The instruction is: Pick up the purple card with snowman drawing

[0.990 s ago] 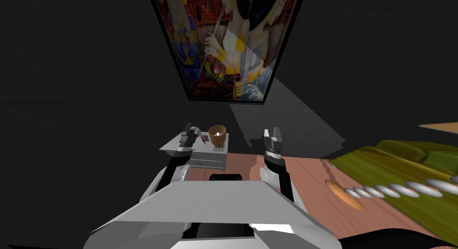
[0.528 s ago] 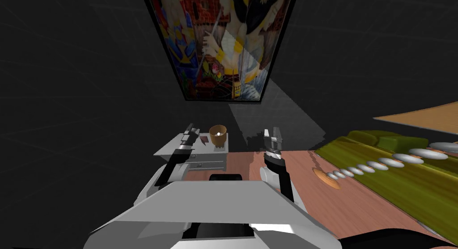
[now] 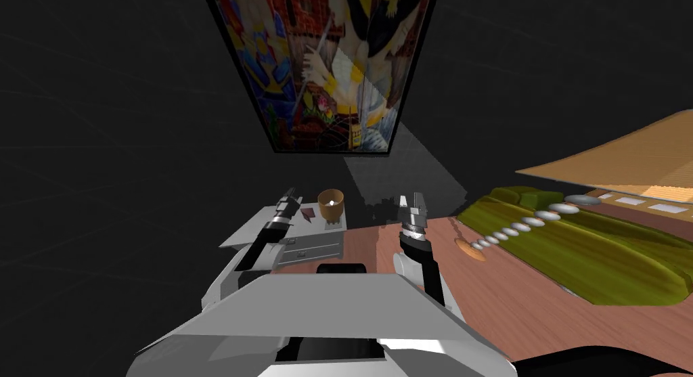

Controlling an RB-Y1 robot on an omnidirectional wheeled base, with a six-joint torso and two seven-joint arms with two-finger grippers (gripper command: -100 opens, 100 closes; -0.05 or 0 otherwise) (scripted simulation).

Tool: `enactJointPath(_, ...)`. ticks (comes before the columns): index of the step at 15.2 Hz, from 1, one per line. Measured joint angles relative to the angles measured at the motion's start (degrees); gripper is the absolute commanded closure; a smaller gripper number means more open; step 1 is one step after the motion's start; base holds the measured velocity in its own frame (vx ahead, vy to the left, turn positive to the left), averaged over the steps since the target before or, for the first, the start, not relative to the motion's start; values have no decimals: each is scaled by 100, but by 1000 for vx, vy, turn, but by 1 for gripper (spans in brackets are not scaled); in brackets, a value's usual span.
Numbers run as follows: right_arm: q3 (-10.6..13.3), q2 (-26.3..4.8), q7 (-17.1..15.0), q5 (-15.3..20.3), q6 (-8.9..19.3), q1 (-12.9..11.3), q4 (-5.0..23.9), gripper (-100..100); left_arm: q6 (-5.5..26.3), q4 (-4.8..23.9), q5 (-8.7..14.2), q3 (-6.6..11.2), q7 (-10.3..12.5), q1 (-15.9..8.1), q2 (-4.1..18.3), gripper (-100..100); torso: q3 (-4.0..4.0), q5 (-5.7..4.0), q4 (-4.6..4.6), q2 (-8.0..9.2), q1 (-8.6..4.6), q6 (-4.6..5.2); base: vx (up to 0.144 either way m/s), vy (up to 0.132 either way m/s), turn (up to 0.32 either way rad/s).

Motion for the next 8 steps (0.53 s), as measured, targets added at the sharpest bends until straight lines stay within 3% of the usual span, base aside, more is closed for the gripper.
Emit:
enactJointPath(2, 0, 0, 0, 0, 0, 0, 0, 0, 221, 33, 57, 31, 72, -51, 87, -100, -1, 2, 0, -2, 10, 2, -18, 126, -293)
enactJointPath(8, 0, 0, 0, 0, 0, 0, 0, 0, 881, 94, 204, 120, 263, -187, 286, -100, 4, 1, 2, 7, 6, 0, -45, 99, -181)
